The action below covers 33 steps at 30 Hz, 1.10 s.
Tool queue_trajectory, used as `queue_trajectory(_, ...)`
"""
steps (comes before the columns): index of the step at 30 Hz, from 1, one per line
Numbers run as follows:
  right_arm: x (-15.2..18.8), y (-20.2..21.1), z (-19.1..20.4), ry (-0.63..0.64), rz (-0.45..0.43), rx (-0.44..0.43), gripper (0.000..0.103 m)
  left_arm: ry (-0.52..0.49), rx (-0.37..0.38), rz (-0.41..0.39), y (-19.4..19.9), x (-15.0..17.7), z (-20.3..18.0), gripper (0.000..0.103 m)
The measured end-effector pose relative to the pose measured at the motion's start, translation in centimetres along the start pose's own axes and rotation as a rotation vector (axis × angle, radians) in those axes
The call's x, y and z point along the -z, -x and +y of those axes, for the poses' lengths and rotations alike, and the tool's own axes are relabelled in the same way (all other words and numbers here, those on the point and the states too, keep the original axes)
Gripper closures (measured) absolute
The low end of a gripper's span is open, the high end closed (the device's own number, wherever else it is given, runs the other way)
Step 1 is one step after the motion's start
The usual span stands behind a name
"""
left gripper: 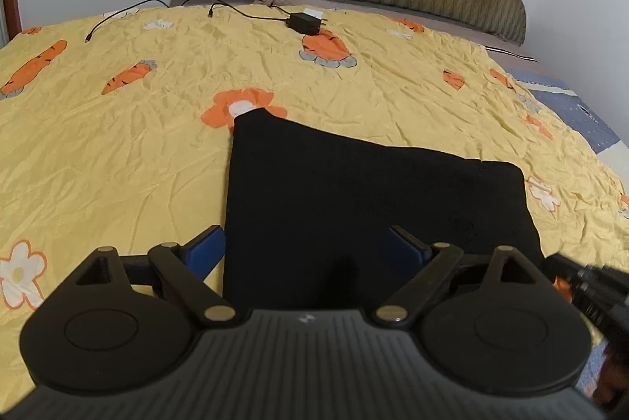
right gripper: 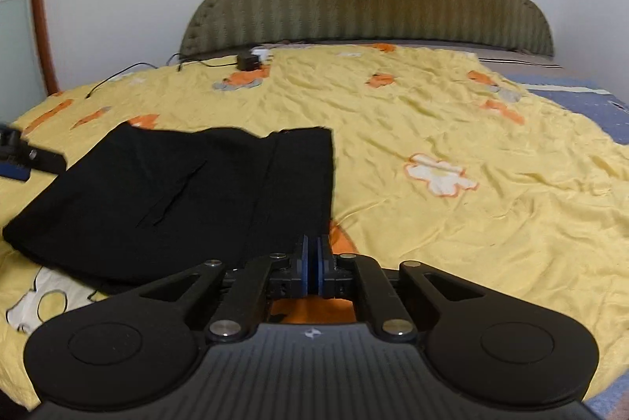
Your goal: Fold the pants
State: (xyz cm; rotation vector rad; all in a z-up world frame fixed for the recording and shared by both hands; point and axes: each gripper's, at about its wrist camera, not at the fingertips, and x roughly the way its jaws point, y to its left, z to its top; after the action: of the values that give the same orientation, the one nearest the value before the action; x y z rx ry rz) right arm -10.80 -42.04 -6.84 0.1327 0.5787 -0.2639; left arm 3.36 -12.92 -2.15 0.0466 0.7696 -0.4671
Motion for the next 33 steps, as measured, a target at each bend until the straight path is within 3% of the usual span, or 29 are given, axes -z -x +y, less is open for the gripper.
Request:
queue_trajectory(2, -1.2, 0.7, -0.5, -0.028, -0.056, 0.052, 0.098, -0.011, 0.001, -0.02, 0.3, -0.4, 0.2, 0.016)
queue_trajectory(4, -3.3, 0.4, -0.6, -0.012, -0.085, 0.018, 0.098, -0.03, 0.009, -0.022, 0.0, -1.1, 0.1, 0.015)
queue_trajectory(7, -6.2, -3.5, 0.2, 0.036, 0.009, -0.114, 0.098, -0.062, 0.014, -0.01, -1.0, -2.0, -0.4, 0.015)
queue_trajectory(9, -7.4, -5.7, 0.0, 0.004, 0.033, -0.099, 0.095, -0.074, -0.011, 0.006, -1.5, -2.3, -0.6, 0.015)
queue_trajectory(11, -8.2, -7.1, -1.6, -0.1, 0.029, -0.155, 0.066, -0.074, 0.0, 0.002, -1.6, -2.3, -0.4, 0.015)
queue_trajectory(12, -8.4, -7.8, -2.6, -0.159, 0.037, -0.199, 0.034, -0.075, 0.004, -0.003, -1.6, -2.3, -0.3, 0.014)
queue_trajectory(13, -8.4, -8.5, -3.5, -0.215, 0.038, -0.232, 0.023, -0.076, 0.002, -0.006, -1.7, -2.3, -0.2, 0.013)
queue_trajectory(15, -8.5, -9.5, -4.3, -0.25, 0.051, -0.239, 0.024, -0.075, -0.01, -0.008, -2.1, -2.6, -0.1, 0.013)
queue_trajectory(16, -8.6, -10.0, -4.4, -0.255, 0.07, -0.221, 0.037, -0.071, -0.01, -0.007, -2.3, -2.7, -0.1, 0.013)
queue_trajectory(17, -8.5, -10.3, -4.5, -0.251, 0.079, -0.24, 0.046, -0.065, -0.006, -0.005, -2.5, -2.9, -0.1, 0.013)
queue_trajectory(19, -8.4, -10.9, -4.6, -0.27, 0.114, -0.31, 0.072, -0.051, -0.002, -0.003, -3.1, -3.4, -0.1, 0.012)
queue_trajectory(22, -8.3, -11.8, -4.9, -0.29, 0.13, -0.335, 0.092, -0.043, -0.004, -0.03, -3.7, -4.3, -0.5, 0.012)
queue_trajectory(24, -8.6, -11.7, -5.5, -0.327, 0.093, -0.364, 0.093, -0.043, -0.02, -0.062, -4.1, -5.0, -0.7, 0.011)
queue_trajectory(27, -9.7, -12.2, -5.0, -0.275, 0.054, -0.32, 0.093, -0.053, -0.036, -0.093, -5.4, -5.7, -1.1, 0.005)
queue_trajectory(29, -9.6, -13.8, -4.9, -0.263, 0.082, -0.284, 0.093, -0.066, -0.08, -0.061, -6.9, -5.7, -1.3, 0.006)
queue_trajectory(33, -8.7, -14.4, -4.8, -0.23, 0.129, -0.268, 0.085, -0.058, -0.085, -0.028, -7.7, -5.2, -0.3, 0.008)
